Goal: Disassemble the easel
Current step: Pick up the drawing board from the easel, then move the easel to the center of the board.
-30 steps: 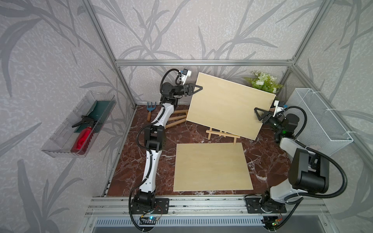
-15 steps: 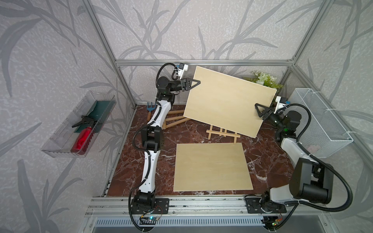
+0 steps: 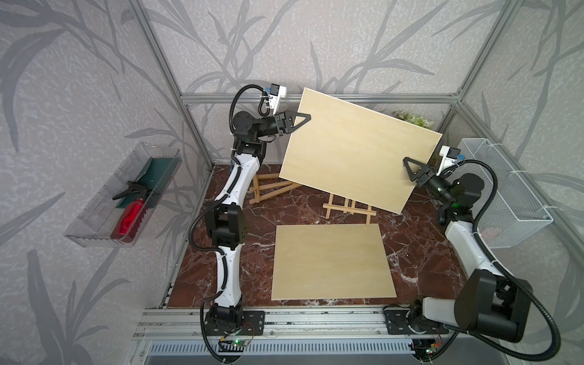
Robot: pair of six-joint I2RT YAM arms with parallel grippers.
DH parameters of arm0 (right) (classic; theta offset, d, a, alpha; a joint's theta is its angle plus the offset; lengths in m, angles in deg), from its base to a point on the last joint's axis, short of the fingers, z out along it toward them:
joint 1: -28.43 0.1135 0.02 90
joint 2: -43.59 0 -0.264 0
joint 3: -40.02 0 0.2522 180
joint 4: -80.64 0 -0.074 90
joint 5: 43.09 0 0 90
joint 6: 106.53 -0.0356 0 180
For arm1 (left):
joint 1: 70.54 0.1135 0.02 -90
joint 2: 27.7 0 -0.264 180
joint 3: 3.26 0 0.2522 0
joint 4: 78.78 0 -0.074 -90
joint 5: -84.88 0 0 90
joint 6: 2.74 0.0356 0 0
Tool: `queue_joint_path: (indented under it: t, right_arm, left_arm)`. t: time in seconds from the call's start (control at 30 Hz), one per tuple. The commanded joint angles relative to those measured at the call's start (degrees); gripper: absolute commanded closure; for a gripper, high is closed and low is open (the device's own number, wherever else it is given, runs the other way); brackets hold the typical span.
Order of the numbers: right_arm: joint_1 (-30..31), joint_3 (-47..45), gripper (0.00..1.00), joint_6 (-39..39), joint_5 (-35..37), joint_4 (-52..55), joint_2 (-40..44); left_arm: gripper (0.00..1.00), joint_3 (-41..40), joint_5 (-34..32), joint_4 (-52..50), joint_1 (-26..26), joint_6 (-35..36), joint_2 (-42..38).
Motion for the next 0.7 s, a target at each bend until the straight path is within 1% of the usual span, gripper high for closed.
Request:
queue_joint_path:
  t: [0.0,0.1,0.2,0.23,0.3,0.43,0.57,0.67]
  right_arm:
    - [3.61,1.76,0.44,-0.86,-3.42,-1.75,0.86]
    - [3.62,0.89,0.44,-3.81,-4.82,-3.28,0.68]
    - [3.57,-0.29,0.45,-7.08,-6.18,-7.42,0.15]
    - [3.65,-0.68,0.46,-8.46,-6.66,-8.65,-0.03]
    - [3.59,-1.70,0.47,-11.53,-7.70,-11.61,-0.53]
    - [3.80,-3.51,0.47,-17.31,-9.51,-17.00,-1.32]
    - [4.17,-4.81,0.47,-21.03,-12.31,-19.61,-2.07]
    - [4.49,-6.46,0.47,-22.32,-13.30,-20.83,-2.17]
  left_arm:
    - [1.00,-5.36,-2.22,4.31,-5.84,5.76,-10.11]
    - [1.00,-12.61,-4.25,-4.43,-5.91,14.02,-16.71]
    - [1.00,-16.72,-6.62,-16.82,-6.07,22.57,-21.95]
    - [1.00,-17.38,-7.42,-19.69,-6.08,24.14,-23.17]
    - [1.00,-18.52,-9.05,-23.36,-6.19,25.17,-24.75]
    - [1.00,-22.43,-10.73,-24.91,-6.53,23.28,-27.72]
    - [1.00,-29.84,-14.98,-34.34,-6.53,29.73,-34.49]
    - [1.00,-36.60,-18.25,-36.75,-6.53,30.18,-39.72]
